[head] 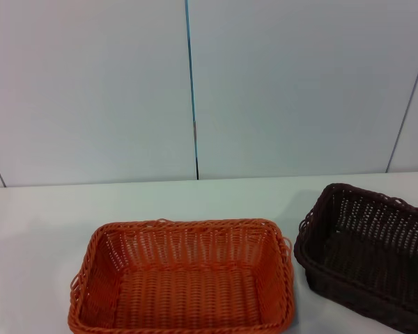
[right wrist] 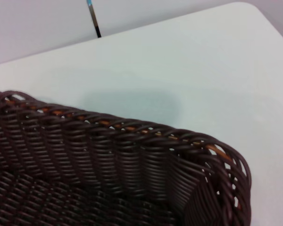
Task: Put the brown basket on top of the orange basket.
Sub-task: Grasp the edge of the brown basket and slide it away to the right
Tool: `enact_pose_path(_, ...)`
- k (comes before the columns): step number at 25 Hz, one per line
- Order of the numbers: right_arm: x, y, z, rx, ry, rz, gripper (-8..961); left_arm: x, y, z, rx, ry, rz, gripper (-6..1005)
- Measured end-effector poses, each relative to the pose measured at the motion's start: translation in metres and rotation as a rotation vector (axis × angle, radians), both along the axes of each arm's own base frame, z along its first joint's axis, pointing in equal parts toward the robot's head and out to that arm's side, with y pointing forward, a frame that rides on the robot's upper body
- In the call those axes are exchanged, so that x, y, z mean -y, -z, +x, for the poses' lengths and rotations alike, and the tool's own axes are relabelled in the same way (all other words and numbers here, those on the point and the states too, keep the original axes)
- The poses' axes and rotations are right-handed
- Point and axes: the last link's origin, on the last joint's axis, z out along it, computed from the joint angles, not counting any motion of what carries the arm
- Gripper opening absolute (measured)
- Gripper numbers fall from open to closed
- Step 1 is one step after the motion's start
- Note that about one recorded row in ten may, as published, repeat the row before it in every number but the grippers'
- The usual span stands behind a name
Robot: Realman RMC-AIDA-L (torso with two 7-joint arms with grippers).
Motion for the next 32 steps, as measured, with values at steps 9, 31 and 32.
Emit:
enact_pose_path(9,0.001,0.000,0.002,-0.006,0.006,-0.001,539,0.002,0.000,-0.002,-0.001,-0.006,-0.001,859)
enact_pose_path(31,0.003,-0.024,0.009,-0.008,0.038,0.056,196,0.004,0.010,-0.006,-0.021,-0.037,-0.042,859)
enact_pose_path(32,0.002,-0.027,0.008,-0.010,0.040,0.049,189,0.005,0.010,-0.006,-0.020,-0.037,-0.043,859)
